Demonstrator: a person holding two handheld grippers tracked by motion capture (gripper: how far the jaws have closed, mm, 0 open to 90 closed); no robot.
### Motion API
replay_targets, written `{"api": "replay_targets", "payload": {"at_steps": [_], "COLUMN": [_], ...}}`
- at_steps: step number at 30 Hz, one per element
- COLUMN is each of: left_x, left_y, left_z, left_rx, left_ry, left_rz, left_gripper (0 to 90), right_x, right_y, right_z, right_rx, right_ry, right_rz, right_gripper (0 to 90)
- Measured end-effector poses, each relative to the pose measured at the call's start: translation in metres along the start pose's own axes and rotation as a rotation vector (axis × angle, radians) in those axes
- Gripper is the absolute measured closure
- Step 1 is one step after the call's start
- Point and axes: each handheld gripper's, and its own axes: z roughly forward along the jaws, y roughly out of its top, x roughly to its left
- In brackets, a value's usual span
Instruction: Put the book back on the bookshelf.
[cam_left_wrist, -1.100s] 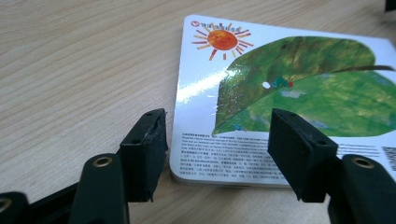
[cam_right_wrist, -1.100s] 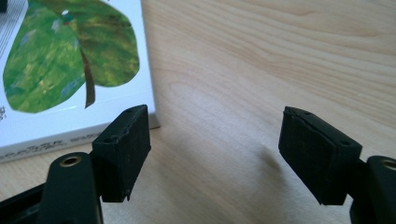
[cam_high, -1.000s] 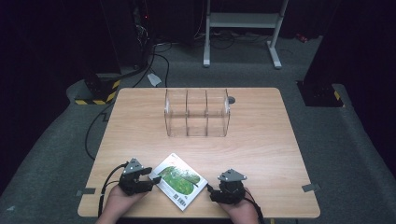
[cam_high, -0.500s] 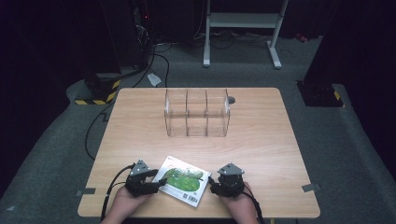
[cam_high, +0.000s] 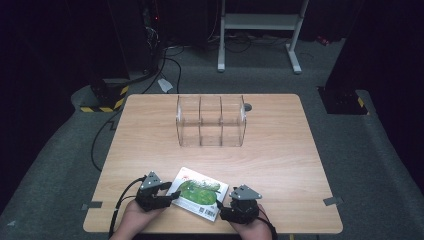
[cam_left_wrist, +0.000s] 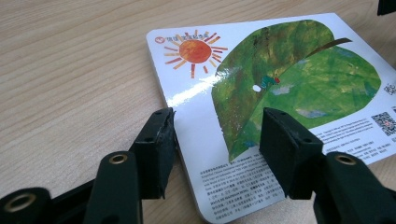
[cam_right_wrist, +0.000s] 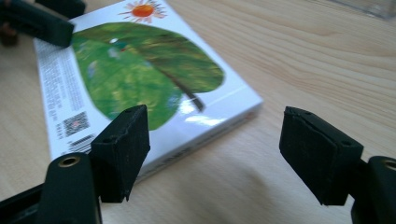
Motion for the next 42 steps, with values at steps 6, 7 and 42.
{"api": "replay_targets", "payload": {"at_steps": [6, 7, 42], "left_x": [0.002, 0.002, 0.000], "left_y": [0.001, 0.001, 0.001], "left_z": [0.001, 0.001, 0.003], "left_rx": [-0.004, -0.004, -0.017], "left_ry": [-0.001, 0.002, 0.018], "left_rz": [0.005, 0.008, 0.002], "left_gripper": [45.9, 45.9, 42.5], "right_x": [0.008, 0.008, 0.027], "right_y": [-0.003, -0.004, 0.000], "right_z": [0.007, 0.008, 0.014], "right_rx": [0.038, 0.041, 0.074], "right_ry": [0.046, 0.049, 0.078], "right_rz": [-0.001, -0.001, 0.012], "right_gripper": [22.0, 22.2, 8.0]}}
